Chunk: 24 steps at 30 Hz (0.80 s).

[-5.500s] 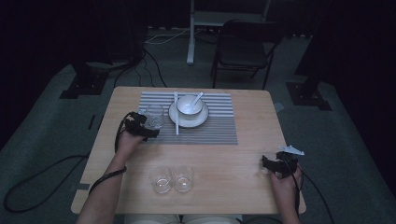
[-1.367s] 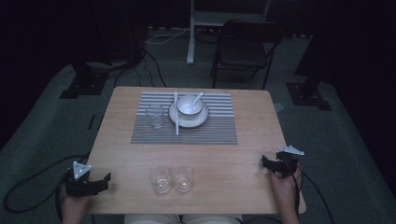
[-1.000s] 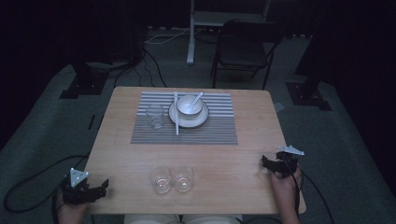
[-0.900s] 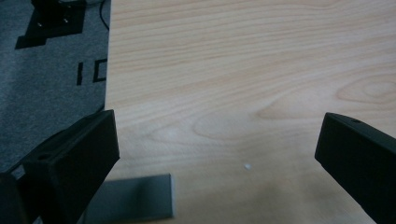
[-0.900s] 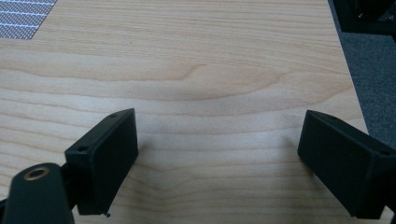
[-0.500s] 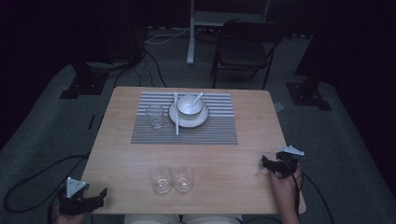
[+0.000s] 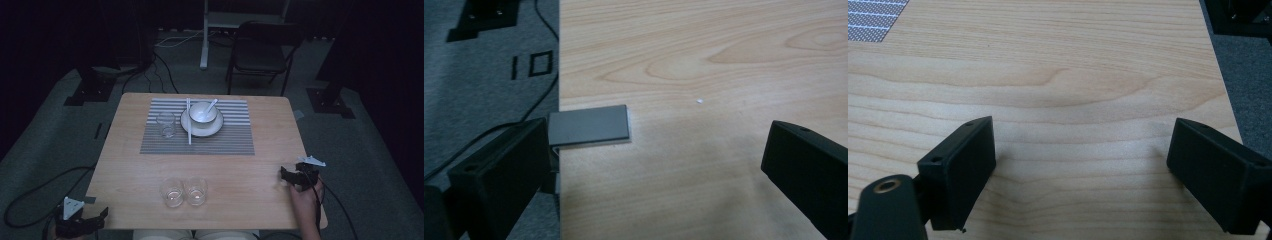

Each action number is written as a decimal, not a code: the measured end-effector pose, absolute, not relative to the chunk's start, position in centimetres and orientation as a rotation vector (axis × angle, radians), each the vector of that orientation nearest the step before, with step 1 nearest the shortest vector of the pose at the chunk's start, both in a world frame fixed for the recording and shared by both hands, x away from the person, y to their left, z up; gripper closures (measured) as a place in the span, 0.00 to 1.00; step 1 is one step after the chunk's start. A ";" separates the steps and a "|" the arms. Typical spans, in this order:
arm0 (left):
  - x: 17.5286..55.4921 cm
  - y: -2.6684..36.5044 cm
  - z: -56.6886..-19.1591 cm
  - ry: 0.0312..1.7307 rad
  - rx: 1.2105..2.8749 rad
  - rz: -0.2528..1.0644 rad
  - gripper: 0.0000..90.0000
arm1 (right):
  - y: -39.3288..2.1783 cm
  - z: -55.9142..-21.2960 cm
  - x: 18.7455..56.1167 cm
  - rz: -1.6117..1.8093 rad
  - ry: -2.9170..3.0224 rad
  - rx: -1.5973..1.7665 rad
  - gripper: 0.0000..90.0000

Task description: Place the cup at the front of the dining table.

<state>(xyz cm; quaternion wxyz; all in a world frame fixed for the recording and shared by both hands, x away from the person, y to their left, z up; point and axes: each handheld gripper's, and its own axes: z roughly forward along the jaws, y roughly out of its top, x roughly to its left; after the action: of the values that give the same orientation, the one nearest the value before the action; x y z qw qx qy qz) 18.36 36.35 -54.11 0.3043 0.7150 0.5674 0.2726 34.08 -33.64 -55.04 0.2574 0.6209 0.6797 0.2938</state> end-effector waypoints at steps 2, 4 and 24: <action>17.9 36.4 -54.1 1.491 1.911 0.737 0.00 | -33.6 -55.0 34.1 0.797 1.844 1.684 0.13; 17.6 36.6 -54.1 1.505 1.905 0.745 0.00 | -33.6 -55.0 34.1 0.797 1.844 1.683 0.13; 15.3 38.4 -53.9 1.670 1.760 0.806 0.00 | -33.7 -55.0 34.1 0.797 1.843 1.684 0.13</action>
<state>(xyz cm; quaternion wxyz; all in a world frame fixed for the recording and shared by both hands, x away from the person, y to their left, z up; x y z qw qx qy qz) 15.26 38.45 -53.92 0.2885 0.6591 0.6256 0.3018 34.05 -33.65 -55.05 0.2575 0.6208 0.6797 0.2939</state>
